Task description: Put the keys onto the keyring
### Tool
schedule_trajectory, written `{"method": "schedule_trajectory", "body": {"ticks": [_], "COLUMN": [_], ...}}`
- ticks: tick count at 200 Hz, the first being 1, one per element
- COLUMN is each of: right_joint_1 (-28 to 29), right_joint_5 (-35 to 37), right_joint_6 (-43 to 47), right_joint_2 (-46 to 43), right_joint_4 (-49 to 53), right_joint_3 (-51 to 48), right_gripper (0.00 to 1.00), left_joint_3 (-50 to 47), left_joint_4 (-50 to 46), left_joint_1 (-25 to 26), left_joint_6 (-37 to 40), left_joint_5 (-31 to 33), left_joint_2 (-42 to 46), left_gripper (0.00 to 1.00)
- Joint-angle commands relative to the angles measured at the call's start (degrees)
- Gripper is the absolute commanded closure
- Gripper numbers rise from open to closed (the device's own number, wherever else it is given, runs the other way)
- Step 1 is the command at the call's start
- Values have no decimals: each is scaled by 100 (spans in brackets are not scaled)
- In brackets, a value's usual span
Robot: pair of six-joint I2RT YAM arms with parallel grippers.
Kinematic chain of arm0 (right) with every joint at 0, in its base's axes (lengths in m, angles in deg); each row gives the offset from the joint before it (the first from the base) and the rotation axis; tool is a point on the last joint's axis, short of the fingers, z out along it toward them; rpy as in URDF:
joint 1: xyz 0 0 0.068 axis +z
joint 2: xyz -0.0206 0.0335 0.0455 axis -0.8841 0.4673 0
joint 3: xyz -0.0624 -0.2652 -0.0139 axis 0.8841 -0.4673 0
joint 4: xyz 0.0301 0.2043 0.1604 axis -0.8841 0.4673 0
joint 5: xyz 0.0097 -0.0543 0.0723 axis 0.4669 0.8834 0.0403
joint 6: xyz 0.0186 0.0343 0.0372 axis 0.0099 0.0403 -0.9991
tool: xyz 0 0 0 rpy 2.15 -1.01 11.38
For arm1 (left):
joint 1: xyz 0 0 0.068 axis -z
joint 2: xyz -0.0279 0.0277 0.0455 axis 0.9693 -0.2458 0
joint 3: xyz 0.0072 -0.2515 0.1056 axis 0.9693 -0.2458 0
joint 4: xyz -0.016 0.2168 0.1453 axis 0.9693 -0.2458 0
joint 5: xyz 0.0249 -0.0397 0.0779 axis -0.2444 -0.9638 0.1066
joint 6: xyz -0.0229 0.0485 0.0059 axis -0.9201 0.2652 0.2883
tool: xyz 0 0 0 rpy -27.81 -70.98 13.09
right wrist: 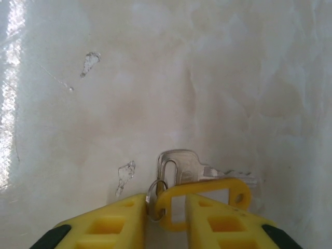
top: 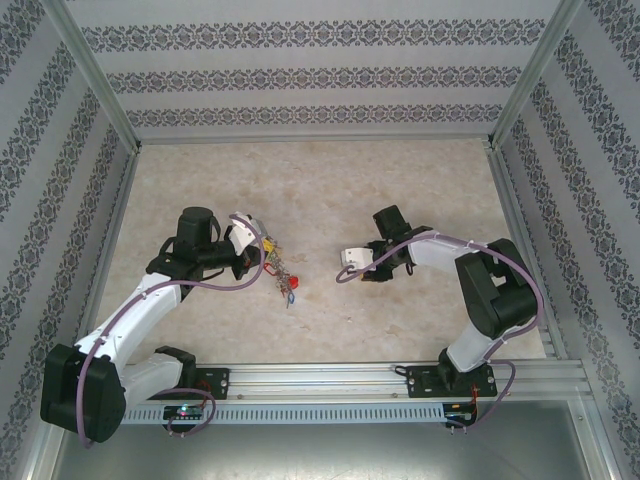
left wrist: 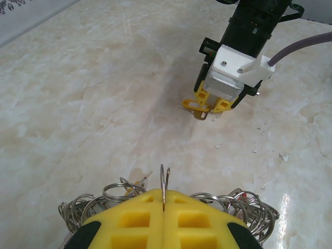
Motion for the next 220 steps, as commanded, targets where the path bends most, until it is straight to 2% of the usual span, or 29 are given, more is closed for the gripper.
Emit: {"method": "schedule_trajectory", "body": {"ticks": [1, 37, 54, 92, 119, 159, 183, 198, 220], "right_joint_1": [47, 46, 42, -3, -74, -88, -69, -2, 252], "right_joint_5": [224, 299, 274, 5, -445, -1054, -1418, -1741, -1841], "right_joint_6": [-131, -215, -230, -490, -830, -1337, -1971, -2265, -2700], "right_joint_2": [-83, -104, -132, -267, -610, -1366, -1675, -1788, -1888], "right_joint_4": [-69, -69, -74, -10, -5, -101, 42, 63, -2], "right_joint_3": [-109, -72, -102, -55, -33, -96, 103, 170, 240], "right_gripper": [76, 76, 81, 100, 100, 100, 100, 100, 100], "left_joint_3": [97, 116, 96, 106, 157, 351, 508, 638, 909], "left_joint_4": [20, -19, -24, -7, 38, 137, 257, 294, 108], "left_joint_1": [81, 83, 86, 125, 202, 643, 879, 1051, 1302], "left_joint_6": [108, 117, 117, 130, 217, 494, 621, 735, 1026], "left_joint_5": [-78, -64, -50, 32, -63, 86, 156, 251, 386], "left_joint_2": [17, 43, 61, 86, 89, -28, -182, -311, -537], "left_gripper": [100, 100, 100, 100, 100, 100, 100, 100, 100]}}
